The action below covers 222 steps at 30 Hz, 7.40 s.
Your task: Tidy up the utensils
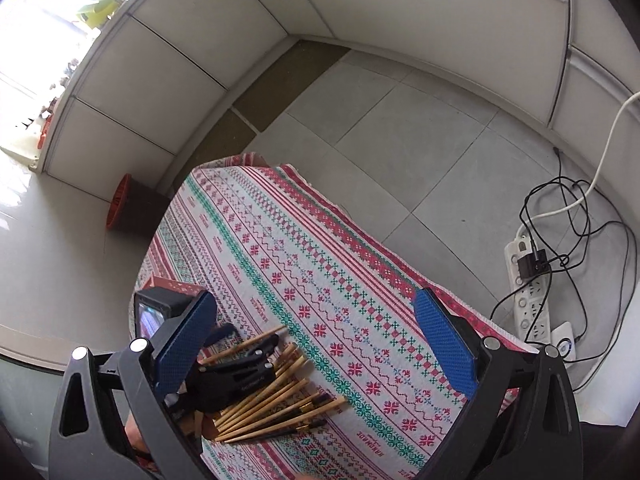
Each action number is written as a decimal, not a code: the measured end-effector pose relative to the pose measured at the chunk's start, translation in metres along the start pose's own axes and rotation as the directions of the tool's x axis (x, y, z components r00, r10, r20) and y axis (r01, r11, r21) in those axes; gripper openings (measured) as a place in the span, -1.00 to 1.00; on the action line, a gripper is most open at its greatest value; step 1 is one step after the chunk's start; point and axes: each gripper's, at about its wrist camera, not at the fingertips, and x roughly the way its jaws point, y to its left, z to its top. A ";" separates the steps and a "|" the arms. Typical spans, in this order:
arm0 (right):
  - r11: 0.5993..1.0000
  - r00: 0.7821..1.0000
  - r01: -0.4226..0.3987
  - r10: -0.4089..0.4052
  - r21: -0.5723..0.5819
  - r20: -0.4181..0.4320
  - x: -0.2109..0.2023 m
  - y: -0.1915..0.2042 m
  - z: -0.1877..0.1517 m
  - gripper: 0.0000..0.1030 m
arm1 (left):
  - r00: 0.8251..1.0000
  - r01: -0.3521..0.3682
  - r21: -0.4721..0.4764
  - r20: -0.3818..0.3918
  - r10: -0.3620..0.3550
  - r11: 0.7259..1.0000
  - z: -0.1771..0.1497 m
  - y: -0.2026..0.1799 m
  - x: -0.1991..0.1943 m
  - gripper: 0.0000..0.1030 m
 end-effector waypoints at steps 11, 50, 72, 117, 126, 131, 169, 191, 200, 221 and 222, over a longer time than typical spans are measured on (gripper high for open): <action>0.999 0.992 0.003 0.004 0.053 -0.125 0.027 -0.010 -0.004 0.87 | 0.995 0.095 0.061 0.011 -0.095 0.994 -0.012 -0.008 -0.023 -0.31; 0.922 0.906 0.373 -0.338 0.104 -0.255 0.112 0.030 -0.123 -0.65 | 0.716 0.239 -0.293 0.697 0.036 0.926 -0.233 0.034 -0.249 -0.91; 0.985 0.980 -0.171 0.167 -0.031 -0.107 0.011 0.039 -0.080 -0.86 | 0.645 0.266 -0.379 0.753 0.128 0.886 -0.226 0.031 -0.288 -0.91; 0.844 0.912 -0.109 0.295 -0.525 0.285 0.004 0.229 -0.013 0.36 | 0.612 0.216 -0.627 0.684 0.396 0.748 -0.139 0.126 -0.288 0.47; 0.839 0.890 0.102 0.163 -0.535 0.426 -0.017 0.203 -0.028 0.87 | 0.616 0.159 -0.624 0.668 0.417 0.765 -0.149 0.101 -0.294 0.86; 0.849 0.880 0.206 0.057 -0.487 0.472 -0.026 0.164 -0.030 0.87 | 0.641 0.141 -0.544 0.687 0.343 0.827 -0.150 0.083 -0.283 0.86; 0.979 0.978 -0.002 0.045 0.205 -0.203 0.014 -0.064 -0.041 0.87 | 0.957 0.274 -0.146 -0.051 -0.284 0.951 -0.046 -0.077 -0.061 -0.52; 0.984 0.940 0.146 -0.170 -0.102 -0.296 0.077 -0.001 -0.098 0.87 | 0.992 0.120 -0.266 0.073 -0.104 0.956 -0.085 -0.034 -0.077 -0.88; 0.881 0.899 0.220 -0.350 -0.420 -0.262 0.121 0.055 -0.163 0.61 | 0.978 0.085 -0.372 0.209 -0.007 0.924 -0.129 0.026 -0.138 -0.88; 0.904 0.994 -0.024 0.069 -0.428 0.089 -0.058 0.119 -0.084 -0.86 | 0.865 0.184 -0.368 0.501 0.028 0.911 -0.142 0.054 -0.260 -0.88; 0.898 0.989 -0.034 0.094 -0.439 0.114 -0.073 0.132 -0.081 -0.86 | 0.852 0.191 -0.375 0.523 0.037 0.907 -0.142 0.058 -0.269 -0.88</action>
